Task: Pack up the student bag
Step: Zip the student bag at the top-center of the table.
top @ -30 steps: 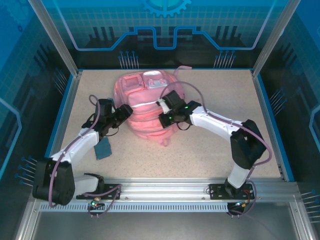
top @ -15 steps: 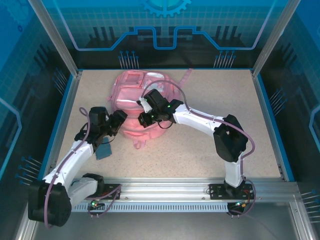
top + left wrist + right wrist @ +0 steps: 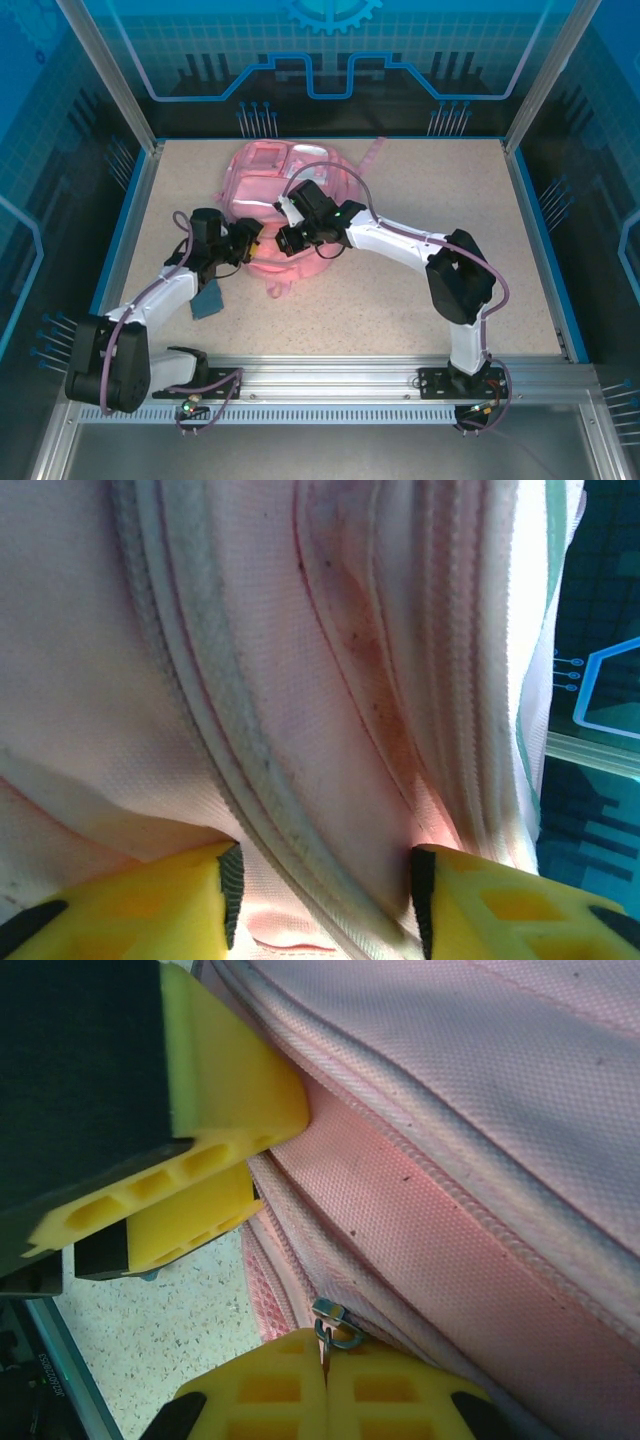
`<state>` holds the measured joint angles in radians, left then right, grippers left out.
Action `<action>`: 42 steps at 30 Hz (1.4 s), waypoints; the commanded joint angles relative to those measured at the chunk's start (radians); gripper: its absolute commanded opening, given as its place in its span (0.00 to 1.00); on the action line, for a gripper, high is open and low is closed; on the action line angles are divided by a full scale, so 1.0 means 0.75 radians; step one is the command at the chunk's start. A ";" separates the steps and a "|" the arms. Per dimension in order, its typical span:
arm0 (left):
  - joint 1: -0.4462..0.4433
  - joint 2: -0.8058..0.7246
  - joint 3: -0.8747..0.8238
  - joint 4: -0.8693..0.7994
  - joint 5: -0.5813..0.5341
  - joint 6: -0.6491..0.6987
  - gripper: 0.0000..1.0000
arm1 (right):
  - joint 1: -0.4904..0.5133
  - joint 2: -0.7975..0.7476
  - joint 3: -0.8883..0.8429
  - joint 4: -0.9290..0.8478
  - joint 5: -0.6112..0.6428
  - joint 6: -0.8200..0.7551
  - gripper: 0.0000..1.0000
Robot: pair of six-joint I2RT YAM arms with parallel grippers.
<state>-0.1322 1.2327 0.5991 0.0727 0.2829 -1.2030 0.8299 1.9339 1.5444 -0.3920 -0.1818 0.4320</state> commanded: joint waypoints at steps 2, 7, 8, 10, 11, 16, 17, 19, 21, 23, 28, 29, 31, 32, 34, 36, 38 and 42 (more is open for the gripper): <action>-0.013 0.033 0.000 0.056 0.032 0.013 0.32 | 0.052 -0.093 -0.027 0.007 0.025 -0.089 0.00; -0.012 0.009 0.048 -0.092 -0.030 0.168 0.12 | 0.048 -0.203 -0.145 -0.125 0.393 -0.243 0.00; -0.012 0.000 0.051 -0.112 -0.039 0.193 0.11 | 0.035 -0.226 -0.178 -0.136 0.443 -0.259 0.00; -0.011 -0.021 0.061 -0.158 -0.044 0.248 0.09 | -0.010 -0.274 -0.254 -0.146 0.526 -0.274 0.00; -0.012 -0.026 0.071 -0.179 -0.037 0.276 0.09 | -0.039 -0.288 -0.279 -0.155 0.551 -0.267 0.00; -0.011 -0.055 0.103 -0.292 -0.011 0.397 0.08 | -0.198 -0.324 -0.356 -0.185 0.564 -0.174 0.00; -0.010 -0.058 0.106 -0.308 -0.009 0.411 0.08 | -0.210 -0.328 -0.358 -0.187 0.560 -0.166 0.00; -0.011 -0.062 0.111 -0.332 -0.006 0.440 0.07 | -0.216 -0.328 -0.348 -0.193 0.558 -0.157 0.00; -0.010 -0.060 0.119 -0.351 -0.010 0.465 0.07 | -0.215 -0.323 -0.333 -0.199 0.519 -0.150 0.00; -0.001 -0.053 0.140 -0.379 -0.019 0.503 0.07 | -0.200 -0.323 -0.332 -0.179 0.438 -0.157 0.00; 0.036 -0.077 0.183 -0.476 -0.105 0.549 0.27 | -0.093 -0.296 -0.320 -0.117 0.222 -0.224 0.00; 0.038 -0.094 0.189 -0.503 -0.137 0.547 0.39 | -0.072 -0.284 -0.312 -0.105 0.203 -0.221 0.00; 0.037 -0.128 0.190 -0.557 -0.202 0.537 0.56 | -0.046 -0.249 -0.284 -0.078 0.135 -0.192 0.00; 0.037 -0.152 0.188 -0.588 -0.243 0.532 0.59 | -0.038 -0.227 -0.264 -0.054 0.085 -0.162 0.00; 0.039 -0.202 0.173 -0.637 -0.317 0.521 0.64 | -0.022 -0.181 -0.215 -0.001 -0.001 -0.112 0.00; 0.038 -0.261 0.152 -0.672 -0.360 0.497 0.67 | 0.002 -0.128 -0.131 0.010 -0.006 -0.086 0.00; 0.037 -0.309 0.131 -0.669 -0.345 0.471 0.68 | 0.019 -0.076 -0.049 -0.003 -0.020 -0.083 0.00; 0.037 -0.336 0.099 -0.594 -0.206 0.412 0.69 | 0.043 -0.006 0.067 -0.029 -0.071 -0.096 0.00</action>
<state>-0.1135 0.9909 0.7025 -0.3794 0.0818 -0.8562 0.8455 1.9072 1.5280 -0.4427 -0.1703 0.3511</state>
